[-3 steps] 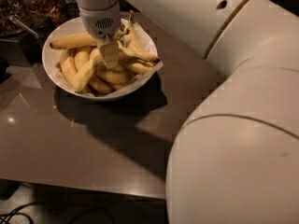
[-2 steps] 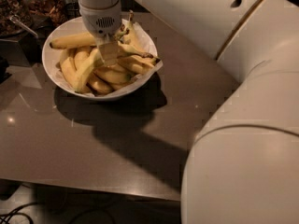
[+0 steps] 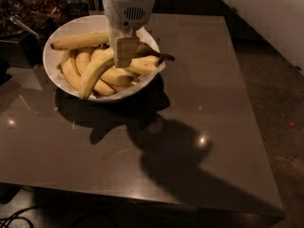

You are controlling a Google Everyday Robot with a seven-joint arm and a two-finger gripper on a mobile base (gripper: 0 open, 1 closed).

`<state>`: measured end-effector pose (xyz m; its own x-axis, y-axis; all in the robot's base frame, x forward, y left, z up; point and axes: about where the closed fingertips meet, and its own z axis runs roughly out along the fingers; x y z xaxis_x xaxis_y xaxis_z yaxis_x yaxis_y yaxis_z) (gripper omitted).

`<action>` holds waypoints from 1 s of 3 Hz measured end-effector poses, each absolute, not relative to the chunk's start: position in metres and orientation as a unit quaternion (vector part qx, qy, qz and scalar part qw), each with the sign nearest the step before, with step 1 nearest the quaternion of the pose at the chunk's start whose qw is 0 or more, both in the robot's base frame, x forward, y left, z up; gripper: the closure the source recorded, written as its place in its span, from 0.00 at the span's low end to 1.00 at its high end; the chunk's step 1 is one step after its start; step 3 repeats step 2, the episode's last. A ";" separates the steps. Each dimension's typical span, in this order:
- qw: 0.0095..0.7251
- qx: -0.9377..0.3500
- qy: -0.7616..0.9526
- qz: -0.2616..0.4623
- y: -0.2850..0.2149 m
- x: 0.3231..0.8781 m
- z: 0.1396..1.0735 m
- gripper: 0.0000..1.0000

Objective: Pick banana from white bowl

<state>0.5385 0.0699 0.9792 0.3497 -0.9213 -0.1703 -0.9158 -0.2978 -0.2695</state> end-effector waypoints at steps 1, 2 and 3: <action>0.193 -0.800 0.568 0.018 0.056 0.507 0.988 1.00; 0.217 -0.789 0.574 0.032 0.044 0.479 0.988 1.00; 0.217 -0.789 0.574 0.032 0.044 0.479 0.988 1.00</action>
Offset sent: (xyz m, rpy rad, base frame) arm -0.0933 -0.0428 0.0008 0.2032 0.0096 -0.0379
